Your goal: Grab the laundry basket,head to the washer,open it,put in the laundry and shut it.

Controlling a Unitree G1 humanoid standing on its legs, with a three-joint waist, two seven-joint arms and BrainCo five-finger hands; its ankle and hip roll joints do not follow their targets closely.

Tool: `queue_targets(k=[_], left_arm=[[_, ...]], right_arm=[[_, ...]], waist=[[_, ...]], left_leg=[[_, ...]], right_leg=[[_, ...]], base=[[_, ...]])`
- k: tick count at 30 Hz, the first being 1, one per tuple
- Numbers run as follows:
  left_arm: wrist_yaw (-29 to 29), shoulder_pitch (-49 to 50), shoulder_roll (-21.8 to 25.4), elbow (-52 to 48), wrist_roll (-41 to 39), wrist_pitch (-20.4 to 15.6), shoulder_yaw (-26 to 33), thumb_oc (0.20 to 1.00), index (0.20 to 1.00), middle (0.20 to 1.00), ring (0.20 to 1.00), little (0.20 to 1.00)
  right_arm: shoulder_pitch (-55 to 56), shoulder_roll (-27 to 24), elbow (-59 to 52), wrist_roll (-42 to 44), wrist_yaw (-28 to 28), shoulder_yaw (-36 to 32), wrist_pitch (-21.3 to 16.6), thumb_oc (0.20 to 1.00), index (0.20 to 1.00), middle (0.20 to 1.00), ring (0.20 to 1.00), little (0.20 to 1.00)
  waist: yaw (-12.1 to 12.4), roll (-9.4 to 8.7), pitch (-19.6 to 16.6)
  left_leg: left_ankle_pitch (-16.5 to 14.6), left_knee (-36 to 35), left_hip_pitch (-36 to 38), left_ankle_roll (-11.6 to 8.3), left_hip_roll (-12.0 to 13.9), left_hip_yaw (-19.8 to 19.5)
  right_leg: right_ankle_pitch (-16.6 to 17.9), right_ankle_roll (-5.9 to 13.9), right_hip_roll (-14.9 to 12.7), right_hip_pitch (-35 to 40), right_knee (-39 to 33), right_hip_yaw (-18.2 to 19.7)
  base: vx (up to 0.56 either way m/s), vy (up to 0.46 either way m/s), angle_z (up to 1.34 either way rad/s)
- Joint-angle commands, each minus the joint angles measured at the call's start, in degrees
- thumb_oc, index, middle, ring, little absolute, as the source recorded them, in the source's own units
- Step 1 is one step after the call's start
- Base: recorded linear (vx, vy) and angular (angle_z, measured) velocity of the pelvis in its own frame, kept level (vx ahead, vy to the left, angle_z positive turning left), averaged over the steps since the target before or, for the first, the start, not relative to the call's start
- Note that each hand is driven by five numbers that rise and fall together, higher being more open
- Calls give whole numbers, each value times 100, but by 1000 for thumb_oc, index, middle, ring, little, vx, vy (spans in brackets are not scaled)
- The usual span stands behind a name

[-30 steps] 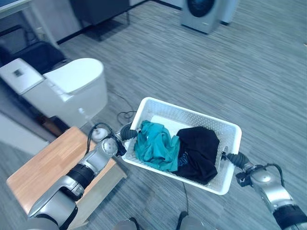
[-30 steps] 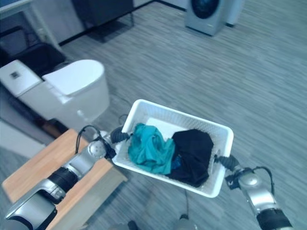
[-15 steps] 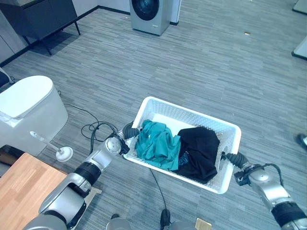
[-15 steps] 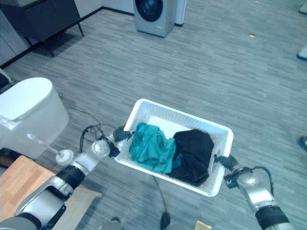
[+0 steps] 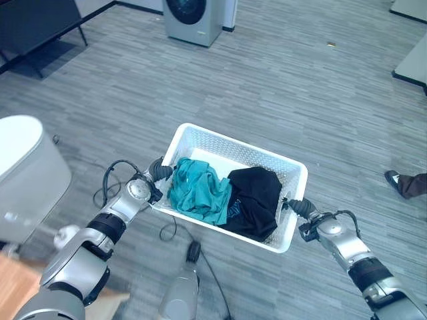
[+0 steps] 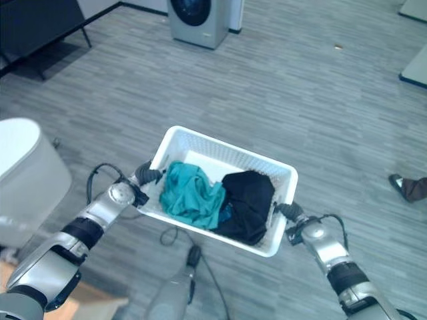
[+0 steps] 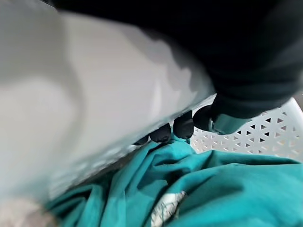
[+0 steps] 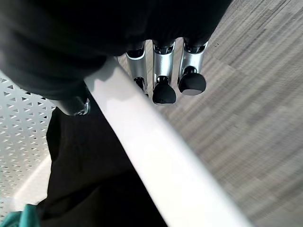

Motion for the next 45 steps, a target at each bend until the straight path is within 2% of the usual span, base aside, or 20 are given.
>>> queue_targets(k=[1, 3, 6, 7, 9, 10, 13, 17, 19, 20, 22, 23, 26, 27, 29, 31, 35, 40, 42, 45], left_arm=[[245, -94, 206, -133, -194, -250, 405, 200, 200, 200, 200, 200], [244, -32, 241, -145, -144, -195, 438, 200, 200, 200, 200, 200], [271, -40, 257, -163, -98, -150, 473, 200, 200, 200, 200, 200], [282, -53, 238, -108, -113, -154, 485, 200, 200, 200, 200, 200], [274, -84, 190, 16, -97, -168, 519, 200, 200, 200, 200, 200], [312, -162, 125, 172, -46, -188, 530, 200, 200, 200, 200, 200], [352, -268, -13, 387, 43, -211, 557, 200, 200, 200, 200, 200], [389, -393, -183, 665, 191, -212, 451, 200, 200, 200, 200, 200], [344, -322, -245, 713, 158, -246, 442, 200, 200, 200, 200, 200], [358, -360, -258, 718, 91, -238, 384, 200, 200, 200, 200, 200], [312, -271, -144, 584, 4, -191, 407, 200, 200, 200, 200, 200], [280, -246, -115, 525, -30, -197, 421, 200, 200, 200, 200, 200], [339, -340, -81, 434, -184, -159, 389, 200, 200, 200, 200, 200], [330, -356, -102, 383, -197, -170, 399, 200, 200, 200, 200, 200], [325, -342, -111, 339, -175, -177, 430, 200, 200, 200, 200, 200], [316, -341, -159, 309, -145, -167, 444, 200, 200, 200, 200, 200], [303, -323, -174, 343, -169, -177, 446, 200, 200, 200, 200, 200], [353, -251, -152, 331, -304, -240, 498, 200, 200, 200, 200, 200], [354, -256, -146, 323, -312, -261, 476, 200, 200, 200, 200, 200], [385, -277, -27, 330, -315, -266, 395, 200, 200, 200, 200, 200]], right_arm=[[-410, 319, -397, 604, 330, -403, -687, 200, 200, 200, 200, 200], [-388, 370, -352, 530, 339, -443, -657, 200, 200, 200, 200, 200], [-398, 346, -381, 465, 340, -464, -647, 200, 200, 200, 200, 200], [-400, 276, -386, 471, 351, -477, -615, 200, 200, 200, 200, 200], [-384, 190, -372, 527, 353, -514, -601, 200, 200, 200, 200, 200], [-397, 111, -344, 617, 335, -504, -609, 200, 200, 200, 200, 200], [-370, 31, -382, 633, 313, -608, -605, 200, 200, 200, 200, 200], [-368, 58, -363, 624, 312, -606, -588, 200, 200, 200, 200, 200], [-449, 49, -316, 662, 346, -499, -576, 200, 200, 200, 200, 200], [-469, -11, -304, 746, 305, -494, -549, 200, 200, 200, 200, 200], [-419, -56, -325, 833, 286, -470, -584, 200, 200, 200, 200, 200], [-466, -86, -296, 829, 254, -452, -580, 200, 200, 200, 200, 200], [-488, -149, -314, 828, 113, -423, -580, 200, 200, 200, 200, 200], [-424, -145, -404, 783, 100, -421, -566, 200, 200, 200, 200, 200], [-345, -152, -497, 748, 109, -451, -574, 200, 200, 200, 200, 200], [-226, -141, -591, 720, 105, -527, -655, 200, 200, 200, 200, 200], [-266, -44, -507, 639, 90, -551, -749, 200, 200, 200, 200, 200], [-529, 186, -302, 565, 139, -354, -702, 200, 200, 200, 200, 200], [-505, 248, -368, 528, 150, -356, -704, 200, 200, 200, 200, 200], [-525, 431, -395, 473, 175, -320, -694, 200, 200, 200, 200, 200]], waist=[[90, 26, -766], [-34, 205, -724], [-221, 332, -629], [-484, 424, -579], [-723, 381, -544], [-898, 274, -556], [-1066, 310, -538], [-1200, 273, -772], [-1291, 369, -932], [-1314, 358, -905], [-1205, 217, -843], [-1084, 191, -757], [-876, 62, -595], [-686, 74, -548], [-585, 82, -553], [-457, 181, -545], [-136, 276, -549], [55, 304, -719], [84, 270, -856], [77, 169, -976]], left_leg=[[-292, 47, 184, 14, 57, -64], [-462, -105, 664, 135, 123, -50], [-609, -268, 1127, 181, 142, -89], [-718, -456, 1571, 147, 114, -320], [-998, -616, 2068, 52, 23, -578], [-1281, -646, 2373, -24, -65, -834], [-1697, -572, 2850, -128, 10, -1053], [-2015, -364, 3500, -288, 207, -1161], [-1408, 359, 3469, -579, 504, -1048], [-670, 1530, 2932, -679, 657, -979], [100, 3272, 2157, -570, 855, -655], [172, 4138, 1739, -544, 820, -653], [67, 4512, 821, -332, 1151, -302], [-208, 3826, 320, -327, 956, -59], [-193, 3262, 172, -332, 849, 35], [-166, 1596, 107, -369, 853, 148], [222, -808, 38, -503, 550, -237], [463, -995, -2, -580, 642, -427], [583, -661, 77, -479, 573, -325], [207, -339, 331, -171, 336, -117]], right_leg=[[2300, 784, -78, -240, 1470, -150], [2575, 760, -188, -754, 2309, -389], [2155, 597, -381, -1356, 2482, -784], [1603, 463, -120, -1875, 1998, -951], [1371, 410, 46, -2187, 670, -1042], [1611, 494, 24, -2541, -684, -777], [2141, 758, -82, -2898, -1779, -475], [2527, 753, -182, -2754, -1736, -764], [2586, 593, -47, -2563, -1447, -824], [2517, 435, 11, -2449, -1273, -725], [2258, 46, 138, -2033, -1160, -753], [2177, -87, 216, -1803, -1167, -741], [1779, -287, 358, -1257, -1276, -690], [1571, -264, 448, -908, -1337, -606], [1459, -227, 459, -802, -1331, -580], [1203, -159, 559, -525, -1343, -596], [694, -111, 682, 55, -1340, -396], [269, -8, 548, 580, -1154, 44], [403, 117, 373, 595, -816, 94], [1814, 567, 54, 19, 701, 181]], base=[[478, 293, -8], [400, 234, 1], [453, 162, 0], [764, 82, 7], [826, -80, 94], [644, -123, 124], [666, -117, 97], [647, -195, 60], [681, -314, 57], [469, -307, 48], [429, -386, 35], [399, -391, 16], [437, -277, -33], [445, -106, -30], [382, 5, -26], [491, 89, -47], [521, 106, -53], [500, 201, -49], [523, 318, -56], [442, 323, -15]])
